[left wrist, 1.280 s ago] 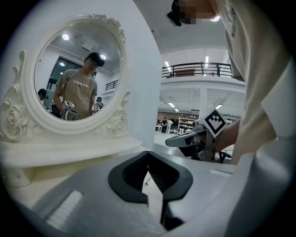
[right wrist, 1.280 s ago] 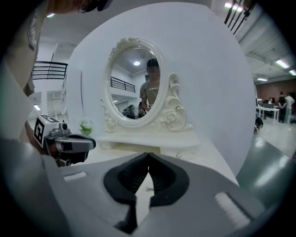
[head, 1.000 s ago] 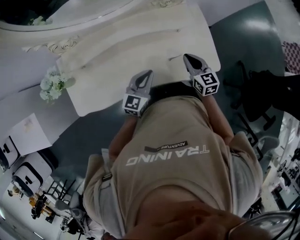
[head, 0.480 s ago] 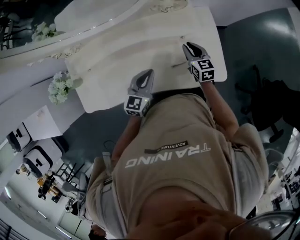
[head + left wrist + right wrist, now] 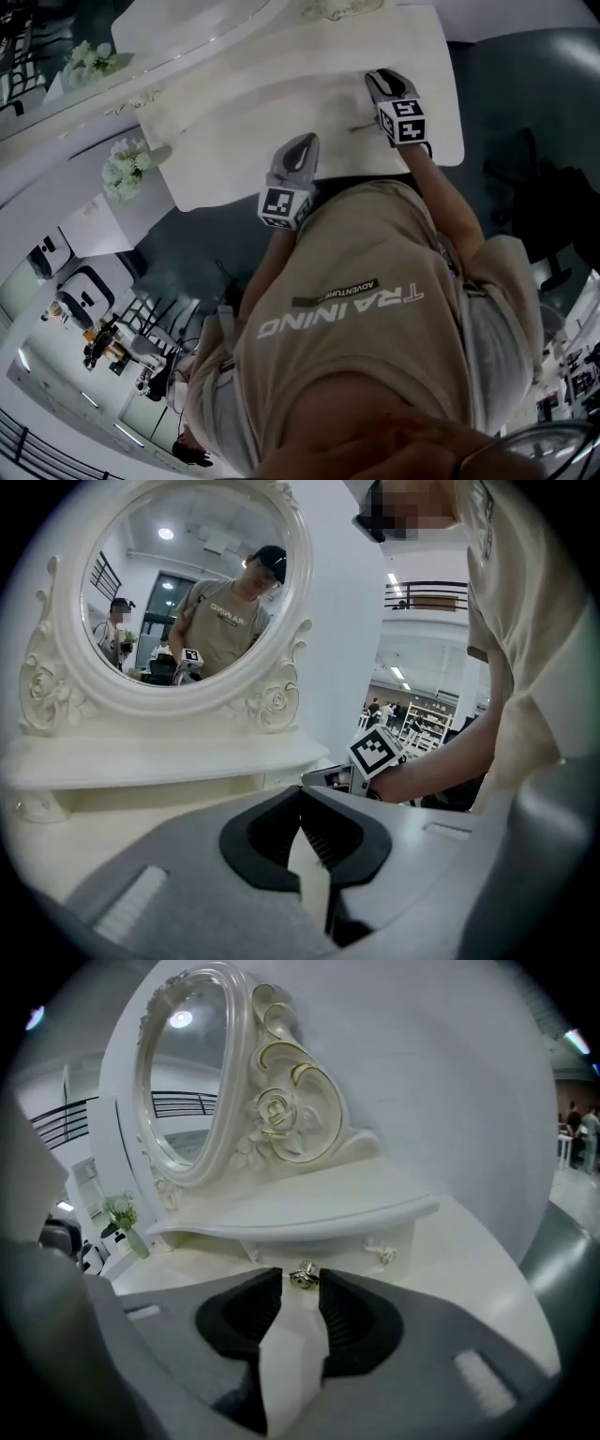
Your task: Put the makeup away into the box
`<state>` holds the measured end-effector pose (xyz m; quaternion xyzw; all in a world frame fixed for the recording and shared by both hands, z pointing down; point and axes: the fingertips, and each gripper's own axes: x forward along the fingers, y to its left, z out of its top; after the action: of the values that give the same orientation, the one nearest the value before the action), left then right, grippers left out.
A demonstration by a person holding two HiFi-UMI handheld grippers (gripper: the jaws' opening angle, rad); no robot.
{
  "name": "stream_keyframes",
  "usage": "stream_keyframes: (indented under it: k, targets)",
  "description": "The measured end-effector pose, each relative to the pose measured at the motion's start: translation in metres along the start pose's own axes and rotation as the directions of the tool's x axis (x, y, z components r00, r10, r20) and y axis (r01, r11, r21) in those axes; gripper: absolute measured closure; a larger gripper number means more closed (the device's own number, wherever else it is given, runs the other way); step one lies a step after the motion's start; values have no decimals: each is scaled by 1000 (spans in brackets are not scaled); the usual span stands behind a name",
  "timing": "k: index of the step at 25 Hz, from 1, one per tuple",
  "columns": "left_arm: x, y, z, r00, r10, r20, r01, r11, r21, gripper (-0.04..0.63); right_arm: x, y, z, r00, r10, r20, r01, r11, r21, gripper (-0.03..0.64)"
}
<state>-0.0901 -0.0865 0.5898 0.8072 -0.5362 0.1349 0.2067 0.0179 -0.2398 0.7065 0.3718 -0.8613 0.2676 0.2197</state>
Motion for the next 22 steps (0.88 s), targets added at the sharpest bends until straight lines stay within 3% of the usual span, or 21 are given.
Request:
stream_keyframes:
  k: [3,8,16,22]
  targets:
    - [3,2,0,1000,-12,2,12,1000,-6,588,3,-2,0,1000,-22,-6,22,999,28,489]
    - [3,10,11,997,-67,40,68,998,-4,589,6,-2,4,996,-93,7,94,995,-31,514]
    - [-19,38,19,987,-135,88,132,990,46,588,-8,17,-11,988,-132,-75,129,991,-43,515]
    - [-36,58,14,986,-134,100,135,991,-1,588,-20,27,-24,982,-160,-96,155,986,-64,515]
